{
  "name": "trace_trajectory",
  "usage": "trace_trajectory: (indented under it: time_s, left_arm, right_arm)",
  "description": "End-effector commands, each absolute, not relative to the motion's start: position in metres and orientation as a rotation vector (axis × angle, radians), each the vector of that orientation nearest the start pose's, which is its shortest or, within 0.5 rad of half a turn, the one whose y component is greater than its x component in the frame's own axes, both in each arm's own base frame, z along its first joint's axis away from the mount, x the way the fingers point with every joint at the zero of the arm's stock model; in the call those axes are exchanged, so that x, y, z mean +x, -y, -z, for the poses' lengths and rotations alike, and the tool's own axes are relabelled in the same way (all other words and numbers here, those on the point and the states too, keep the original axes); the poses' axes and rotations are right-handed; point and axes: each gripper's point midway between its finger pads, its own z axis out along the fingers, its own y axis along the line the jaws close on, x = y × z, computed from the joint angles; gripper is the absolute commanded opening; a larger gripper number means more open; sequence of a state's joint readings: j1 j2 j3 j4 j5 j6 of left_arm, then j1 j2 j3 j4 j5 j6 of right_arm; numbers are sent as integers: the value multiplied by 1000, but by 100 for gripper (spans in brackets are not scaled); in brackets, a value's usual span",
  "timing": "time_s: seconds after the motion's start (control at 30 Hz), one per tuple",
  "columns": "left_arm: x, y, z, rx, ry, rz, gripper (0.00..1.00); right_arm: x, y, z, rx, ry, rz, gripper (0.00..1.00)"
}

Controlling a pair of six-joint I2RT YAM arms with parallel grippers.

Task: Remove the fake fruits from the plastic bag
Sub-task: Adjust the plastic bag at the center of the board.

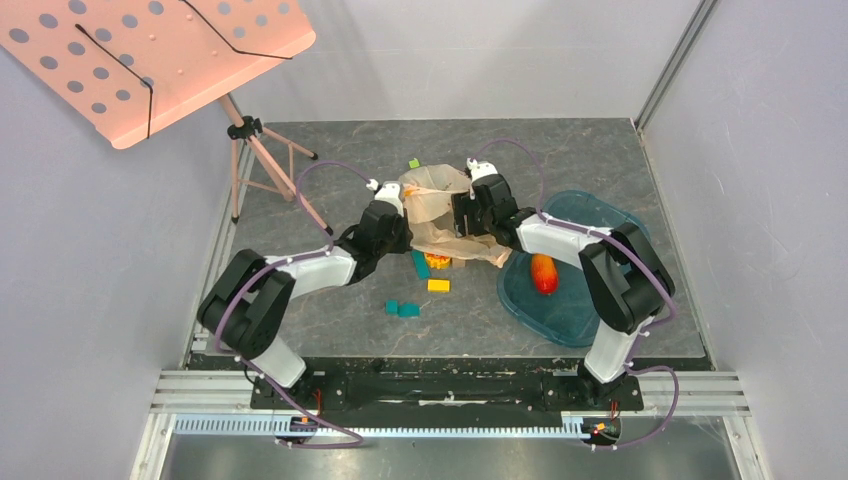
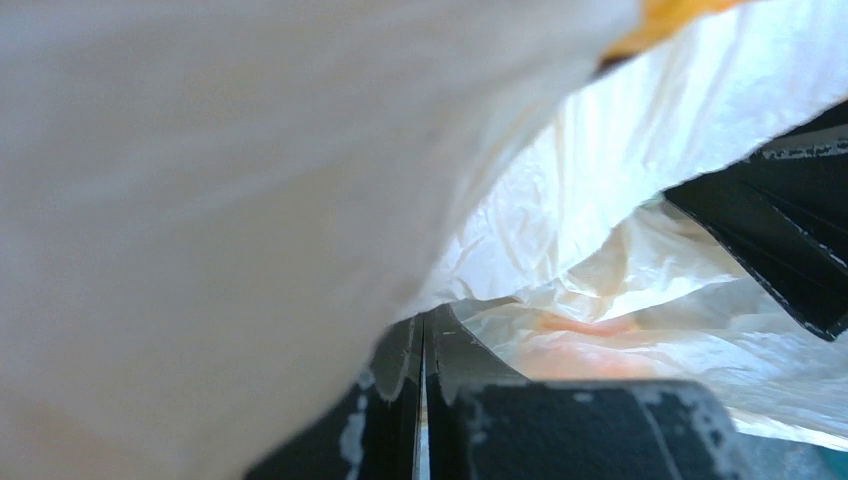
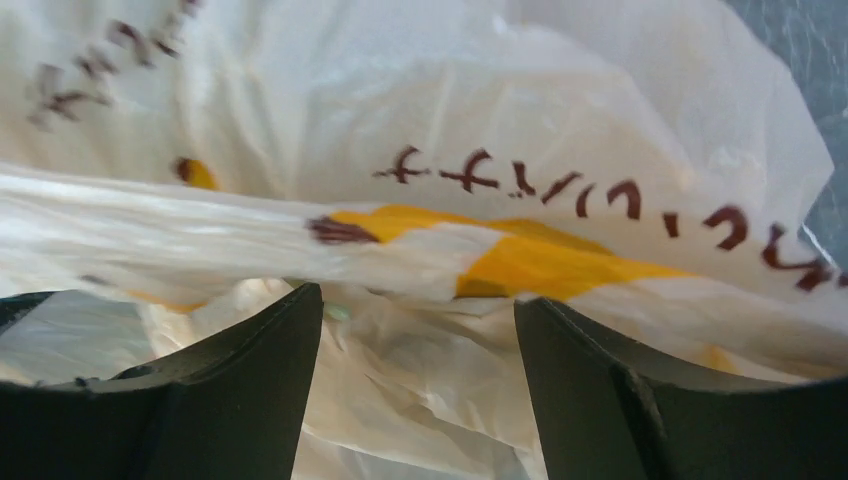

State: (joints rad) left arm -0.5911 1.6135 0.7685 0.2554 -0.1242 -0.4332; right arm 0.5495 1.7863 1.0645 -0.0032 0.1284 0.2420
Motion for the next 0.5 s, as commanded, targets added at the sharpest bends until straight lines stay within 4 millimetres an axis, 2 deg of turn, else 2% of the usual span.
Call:
trace_trajectory:
  time_s: [0.0, 0.2, 0.37, 0.47]
  left_arm:
    - [358, 237, -114, 56, -2052, 547, 2]
    - [344, 246, -168, 17, -1972, 706, 2]
    - [337, 250, -233, 19, -1875, 802, 2]
    - [339, 248, -273, 9, -1814, 819, 5]
  right_arm:
    - [409, -249, -99, -293, -2128, -409, 74]
    - [413, -256, -113, -289, -2072, -457, 76]
    - [415, -260, -121, -289, -2045, -479, 80]
    - [415, -263, -126, -291, -2032, -503, 82]
